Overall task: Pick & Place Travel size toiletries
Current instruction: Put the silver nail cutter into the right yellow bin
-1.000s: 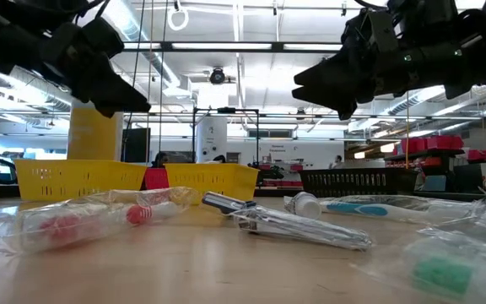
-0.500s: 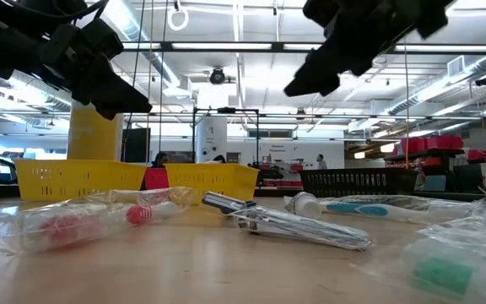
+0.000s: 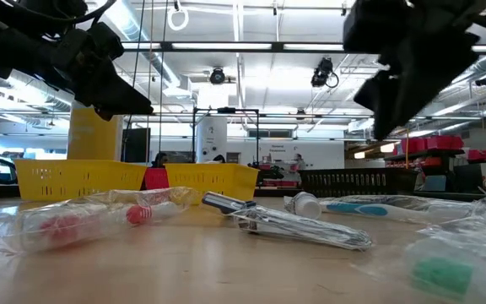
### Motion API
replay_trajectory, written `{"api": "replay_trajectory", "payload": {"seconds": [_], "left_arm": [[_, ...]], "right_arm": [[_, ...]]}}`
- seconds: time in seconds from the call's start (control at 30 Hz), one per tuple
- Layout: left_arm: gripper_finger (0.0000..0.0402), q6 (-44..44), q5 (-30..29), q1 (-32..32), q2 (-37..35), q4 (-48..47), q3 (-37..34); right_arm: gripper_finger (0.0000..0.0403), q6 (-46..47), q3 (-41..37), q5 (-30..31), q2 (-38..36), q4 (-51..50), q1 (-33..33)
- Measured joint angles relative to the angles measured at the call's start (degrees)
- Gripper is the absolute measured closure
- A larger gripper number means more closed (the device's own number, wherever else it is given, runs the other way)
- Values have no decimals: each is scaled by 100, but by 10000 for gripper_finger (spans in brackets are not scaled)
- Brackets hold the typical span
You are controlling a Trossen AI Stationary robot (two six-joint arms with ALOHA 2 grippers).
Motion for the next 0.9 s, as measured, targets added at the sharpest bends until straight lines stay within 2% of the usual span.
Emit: {"api": "replay_trajectory", "payload": {"seconds": [0.37, 0.57, 0.9], "left_arm": [[275, -283, 0, 0, 0, -4, 0], [275, -429, -48, 0, 0, -4, 2], [275, -471, -126, 0, 0, -4, 7]], "right_arm": [[223, -109, -930, 26, 0, -186, 60], [233, -135, -1131, 478, 0, -170, 57], [195, -418, -1131, 653, 0, -155, 51]]}}
